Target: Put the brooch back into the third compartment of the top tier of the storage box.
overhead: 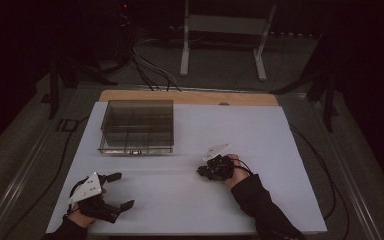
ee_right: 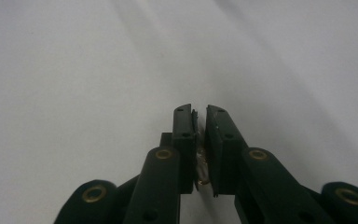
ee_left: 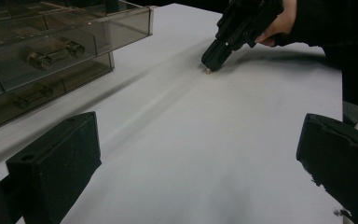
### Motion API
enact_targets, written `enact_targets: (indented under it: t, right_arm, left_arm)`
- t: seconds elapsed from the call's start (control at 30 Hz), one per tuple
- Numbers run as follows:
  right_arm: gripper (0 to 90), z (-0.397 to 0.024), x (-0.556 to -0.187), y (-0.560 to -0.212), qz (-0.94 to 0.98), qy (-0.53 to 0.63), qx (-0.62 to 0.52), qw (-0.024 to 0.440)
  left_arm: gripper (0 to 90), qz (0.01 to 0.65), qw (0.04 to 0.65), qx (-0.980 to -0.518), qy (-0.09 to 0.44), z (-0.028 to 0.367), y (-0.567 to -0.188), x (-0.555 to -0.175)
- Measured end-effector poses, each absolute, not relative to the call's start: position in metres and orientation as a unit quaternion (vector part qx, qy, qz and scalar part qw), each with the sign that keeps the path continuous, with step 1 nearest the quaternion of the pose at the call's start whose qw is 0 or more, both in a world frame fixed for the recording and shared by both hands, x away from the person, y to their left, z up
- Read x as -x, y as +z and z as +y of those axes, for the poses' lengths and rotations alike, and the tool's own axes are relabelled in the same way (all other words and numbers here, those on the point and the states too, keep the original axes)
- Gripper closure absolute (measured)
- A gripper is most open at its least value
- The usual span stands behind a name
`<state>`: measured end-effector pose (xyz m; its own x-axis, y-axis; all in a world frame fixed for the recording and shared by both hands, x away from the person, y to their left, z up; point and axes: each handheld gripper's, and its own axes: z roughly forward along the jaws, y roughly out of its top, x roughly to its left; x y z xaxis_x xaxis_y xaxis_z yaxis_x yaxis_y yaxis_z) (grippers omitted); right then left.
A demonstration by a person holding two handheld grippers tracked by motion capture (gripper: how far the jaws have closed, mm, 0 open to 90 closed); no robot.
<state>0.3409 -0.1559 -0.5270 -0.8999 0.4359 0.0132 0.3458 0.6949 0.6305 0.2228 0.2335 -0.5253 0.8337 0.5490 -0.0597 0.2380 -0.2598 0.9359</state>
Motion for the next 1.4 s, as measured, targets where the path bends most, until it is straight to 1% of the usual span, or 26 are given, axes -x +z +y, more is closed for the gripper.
enact_targets:
  t: [0.1, 0.3, 0.47, 0.83, 1.4]
  right_arm:
    - [85.7, -0.154, -0.338, -0.526, 0.922, 0.321, -0.203, 0.08]
    - [87.1, -0.153, -0.335, -0.526, 0.923, 0.318, -0.204, 0.077]
    - [87.2, -0.152, -0.333, -0.523, 0.922, 0.319, -0.2, 0.093]
    - [87.3, -0.158, -0.334, -0.512, 0.912, 0.34, -0.214, 0.085]
    - [87.2, -0.154, -0.332, -0.499, 0.908, 0.352, -0.214, 0.08]
  left_arm:
    - [0.6, 0.252, 0.553, -0.781, 0.14, 0.234, -0.525, -0.223]
    - [0.6, 0.252, 0.553, -0.782, 0.14, 0.233, -0.525, -0.223]
    - [0.6, 0.252, 0.553, -0.781, 0.141, 0.234, -0.525, -0.223]
    - [0.6, 0.252, 0.552, -0.782, 0.14, 0.233, -0.525, -0.223]
    - [0.6, 0.252, 0.552, -0.782, 0.141, 0.233, -0.525, -0.222]
